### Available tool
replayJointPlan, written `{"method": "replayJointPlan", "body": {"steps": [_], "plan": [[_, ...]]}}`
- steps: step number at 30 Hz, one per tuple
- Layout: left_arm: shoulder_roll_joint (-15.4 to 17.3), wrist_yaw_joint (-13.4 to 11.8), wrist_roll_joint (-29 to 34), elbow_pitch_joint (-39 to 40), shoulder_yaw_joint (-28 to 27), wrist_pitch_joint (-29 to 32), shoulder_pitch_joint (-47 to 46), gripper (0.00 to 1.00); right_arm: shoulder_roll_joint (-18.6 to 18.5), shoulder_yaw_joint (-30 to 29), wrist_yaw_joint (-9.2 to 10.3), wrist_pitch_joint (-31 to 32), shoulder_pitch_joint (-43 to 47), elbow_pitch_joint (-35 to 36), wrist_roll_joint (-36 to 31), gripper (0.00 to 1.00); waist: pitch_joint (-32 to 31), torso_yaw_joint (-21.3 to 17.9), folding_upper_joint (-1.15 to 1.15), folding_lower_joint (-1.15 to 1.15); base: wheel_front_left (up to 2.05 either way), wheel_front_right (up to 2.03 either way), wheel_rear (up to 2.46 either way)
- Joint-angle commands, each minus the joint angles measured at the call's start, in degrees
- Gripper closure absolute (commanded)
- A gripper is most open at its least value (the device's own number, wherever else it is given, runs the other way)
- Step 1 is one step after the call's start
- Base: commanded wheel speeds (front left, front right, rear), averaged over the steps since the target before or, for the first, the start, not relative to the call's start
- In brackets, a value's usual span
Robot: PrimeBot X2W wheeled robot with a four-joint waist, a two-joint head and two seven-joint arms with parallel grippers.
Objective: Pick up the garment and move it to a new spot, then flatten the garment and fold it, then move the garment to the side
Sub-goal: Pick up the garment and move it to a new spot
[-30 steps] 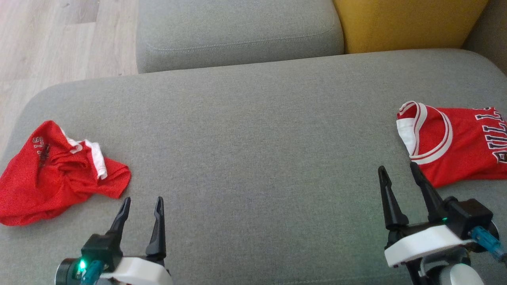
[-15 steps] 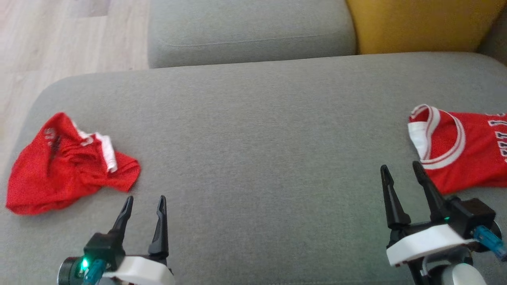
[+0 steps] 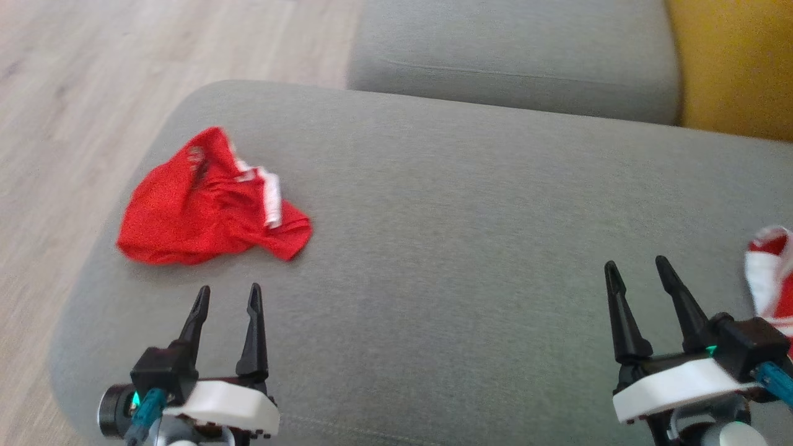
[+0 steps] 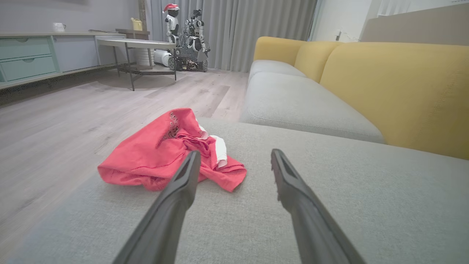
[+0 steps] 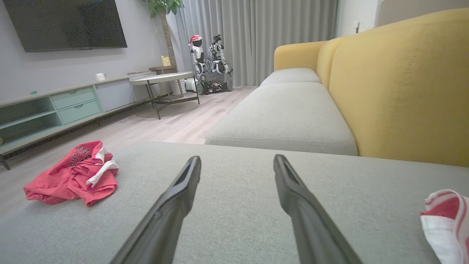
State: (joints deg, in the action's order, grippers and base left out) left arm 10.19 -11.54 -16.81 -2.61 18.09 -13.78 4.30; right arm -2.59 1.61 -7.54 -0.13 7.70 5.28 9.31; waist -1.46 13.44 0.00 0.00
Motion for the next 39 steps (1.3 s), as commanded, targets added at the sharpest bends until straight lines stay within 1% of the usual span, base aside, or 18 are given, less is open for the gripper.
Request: {"method": "replayJointPlan", "body": {"steps": [1,5,9,22,26,28,32,33,39], "plan": [[-0.06,0.1,-0.08,1.35,-2.0,-0.65,-3.53,0.0,-0.3,1.08,0.05,0.19,-1.33,2.54,0.5,0.0,-0.38,3.19,0.0,0.0,0.0,0.0,0.0],[0.04,0.42,0.19,1.15,-2.45,-0.95,-3.82,0.0,-0.3,1.18,0.05,0.43,-1.13,2.79,0.77,0.0,-0.63,5.33,0.0,0.0,0.0,0.0,0.0],[0.41,0.62,0.49,1.12,-2.95,-1.09,-3.62,0.0,-0.3,1.38,0.05,0.58,-1.15,2.84,0.8,0.0,-0.76,6.02,0.0,0.0,0.0,0.0,0.0],[0.57,0.76,1.36,1.13,-3.48,-1.19,-3.91,0.0,-0.29,1.53,0.05,0.73,-1.3,2.89,0.82,0.0,-0.36,5.6,0.0,0.0,0.0,0.0,0.0],[0.3,0.94,1.32,1.0,-3.77,-1.2,-5.04,0.0,-0.29,1.62,0.05,1.0,-1.81,3.19,0.78,0.0,0.59,5.25,0.0,0.0,0.0,0.0,0.0],[-0.52,1.51,0.06,0.82,-4.19,-1.2,-6.15,0.0,-0.29,1.71,0.05,1.4,-2.37,3.68,0.41,0.0,1.85,4.84,0.0,0.0,0.0,0.0,0.0],[-1.47,2.33,-0.07,0.75,-5.25,-1.21,-10.6,0.0,-0.37,1.78,0.05,2.54,-4.19,5.41,-0.79,0.0,6.06,3.52,0.0,0.0,0.0,0.0,0.0],[-1.71,2.78,0.16,0.23,-6.1,-1.21,-13.28,0.0,-0.73,1.87,0.05,3.16,-5.27,6.36,-1.14,0.0,8.6,2.54,0.0,0.0,0.0,0.0,0.0],[-2.03,4.67,0.88,-4.66,-8.32,-1.21,-22.23,0.0,-2.03,1.79,0.05,4.13,-8.67,8.82,-1.23,0.0,16.57,-0.48,0.0,0.0,0.0,0.0,0.0]]}}
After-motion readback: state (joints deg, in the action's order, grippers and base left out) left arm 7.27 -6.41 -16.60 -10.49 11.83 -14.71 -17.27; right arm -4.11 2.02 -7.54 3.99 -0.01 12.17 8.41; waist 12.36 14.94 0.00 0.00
